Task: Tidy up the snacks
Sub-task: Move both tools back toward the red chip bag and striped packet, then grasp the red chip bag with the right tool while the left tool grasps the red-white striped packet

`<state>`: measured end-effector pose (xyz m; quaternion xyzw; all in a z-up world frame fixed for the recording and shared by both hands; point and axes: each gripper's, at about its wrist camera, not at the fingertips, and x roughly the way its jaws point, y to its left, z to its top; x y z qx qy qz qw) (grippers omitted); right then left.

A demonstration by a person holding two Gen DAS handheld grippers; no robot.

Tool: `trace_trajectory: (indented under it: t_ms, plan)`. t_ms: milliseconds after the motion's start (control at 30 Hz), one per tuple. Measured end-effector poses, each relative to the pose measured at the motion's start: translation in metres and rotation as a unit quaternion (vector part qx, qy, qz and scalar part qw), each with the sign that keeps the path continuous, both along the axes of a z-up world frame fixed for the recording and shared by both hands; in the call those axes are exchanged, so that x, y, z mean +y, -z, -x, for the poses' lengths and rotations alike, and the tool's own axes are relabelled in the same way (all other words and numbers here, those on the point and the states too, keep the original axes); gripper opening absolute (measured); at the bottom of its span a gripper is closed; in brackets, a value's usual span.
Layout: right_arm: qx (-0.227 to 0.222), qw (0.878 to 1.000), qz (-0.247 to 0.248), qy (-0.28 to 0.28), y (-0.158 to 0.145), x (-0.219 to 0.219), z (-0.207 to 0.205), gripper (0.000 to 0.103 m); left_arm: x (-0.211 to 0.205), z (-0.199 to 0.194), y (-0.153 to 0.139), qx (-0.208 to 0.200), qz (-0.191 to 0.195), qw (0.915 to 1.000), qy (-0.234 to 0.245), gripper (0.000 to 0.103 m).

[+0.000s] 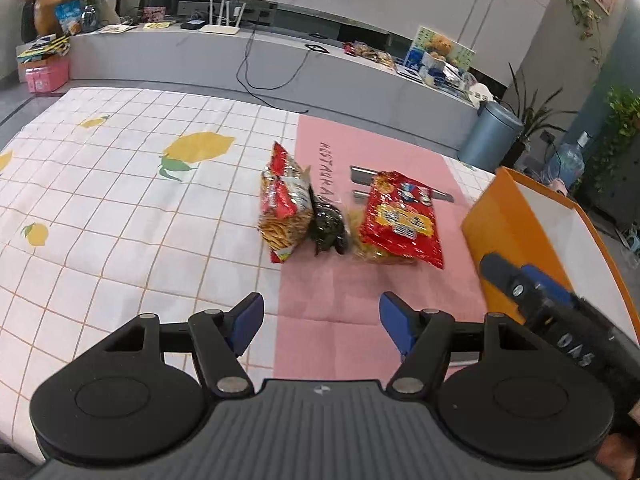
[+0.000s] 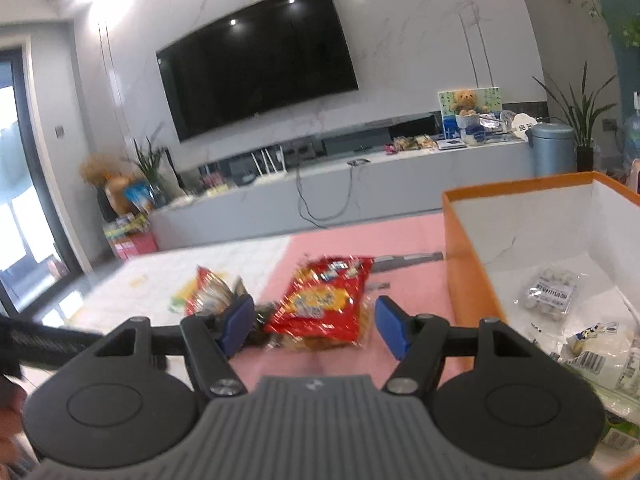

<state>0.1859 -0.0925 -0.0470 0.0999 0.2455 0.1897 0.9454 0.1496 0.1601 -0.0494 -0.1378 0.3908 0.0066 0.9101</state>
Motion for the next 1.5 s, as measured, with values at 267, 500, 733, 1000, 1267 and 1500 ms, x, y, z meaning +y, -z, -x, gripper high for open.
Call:
trace_trajectory:
  t_ms: [267, 500, 733, 1000, 1267, 1500]
  plan:
    - [0.017, 0.996, 0.086, -0.01, 0.036, 0.017, -0.037, 0.048, 0.005, -0.019, 0.019, 0.024, 0.006, 0.9997, -0.007, 0.078]
    - [0.028, 0.994, 0.101, -0.023, 0.051, 0.021, -0.061, 0.042, 0.012, -0.026, 0.029, 0.036, 0.01, 0.9991, -0.019, 0.078]
    - [0.05, 0.997, 0.055, -0.028, 0.06, 0.026, -0.075, 0.031, 0.017, -0.032, 0.038, 0.048, 0.035, 0.9977, -0.032, 0.078]
    - [0.047, 0.998, 0.023, -0.025, 0.061, 0.019, -0.074, 0.0, 0.012, -0.032, 0.036, 0.044, 0.025, 0.9984, -0.026, 0.078]
    - [0.034, 0.999, 0.025, -0.026, 0.051, 0.018, -0.064, 0.0, 0.013, -0.031, 0.037, 0.05, 0.028, 0.9979, -0.03, 0.078]
    - [0.064, 0.996, -0.055, 0.008, 0.043, 0.005, -0.082, 0.059, 0.022, -0.049, 0.017, 0.043, 0.037, 0.9979, -0.032, 0.078]
